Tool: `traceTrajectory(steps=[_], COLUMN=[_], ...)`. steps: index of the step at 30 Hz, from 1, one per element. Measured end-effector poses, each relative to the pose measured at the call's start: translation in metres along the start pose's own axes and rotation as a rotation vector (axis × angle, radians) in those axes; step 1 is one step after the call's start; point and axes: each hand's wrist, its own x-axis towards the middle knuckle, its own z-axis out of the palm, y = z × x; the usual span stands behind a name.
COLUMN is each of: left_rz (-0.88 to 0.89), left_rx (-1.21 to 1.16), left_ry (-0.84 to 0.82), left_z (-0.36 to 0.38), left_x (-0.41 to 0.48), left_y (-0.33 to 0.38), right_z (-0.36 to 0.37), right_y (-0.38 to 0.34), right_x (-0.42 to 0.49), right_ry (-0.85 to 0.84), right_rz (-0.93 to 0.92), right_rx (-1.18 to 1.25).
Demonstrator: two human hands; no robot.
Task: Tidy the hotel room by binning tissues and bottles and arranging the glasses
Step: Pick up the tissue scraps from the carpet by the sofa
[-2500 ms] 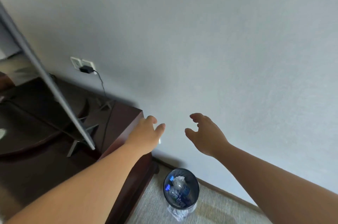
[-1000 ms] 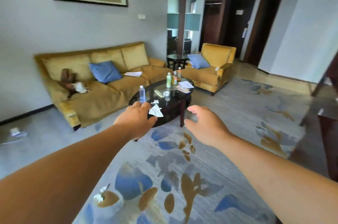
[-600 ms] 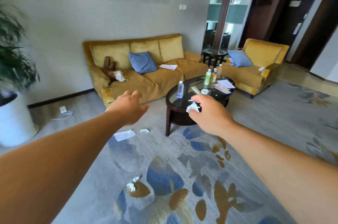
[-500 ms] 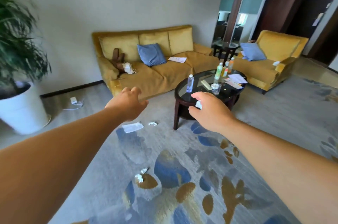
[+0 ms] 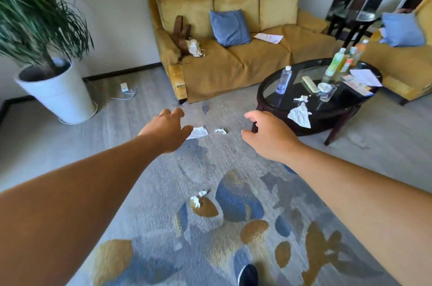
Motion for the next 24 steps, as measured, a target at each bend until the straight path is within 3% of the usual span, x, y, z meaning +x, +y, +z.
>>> traceTrajectory(steps=[11, 24], left_rz=[-0.119, -0.252], left_rx=[-0.08, -0.145], left_ry=[-0.04, -0.226], left_z=[0.038, 0.136], left_x=[0.089, 0.188], left_y=[0.01, -0.082], right_z=[0.032, 0.155], right_y=[0.05, 0.056], right_x=[0.135, 0.239], right_ry=[-0.21, -0.406], right_rz=[-0.073, -0.09], right_rx=[-0.015, -0.059])
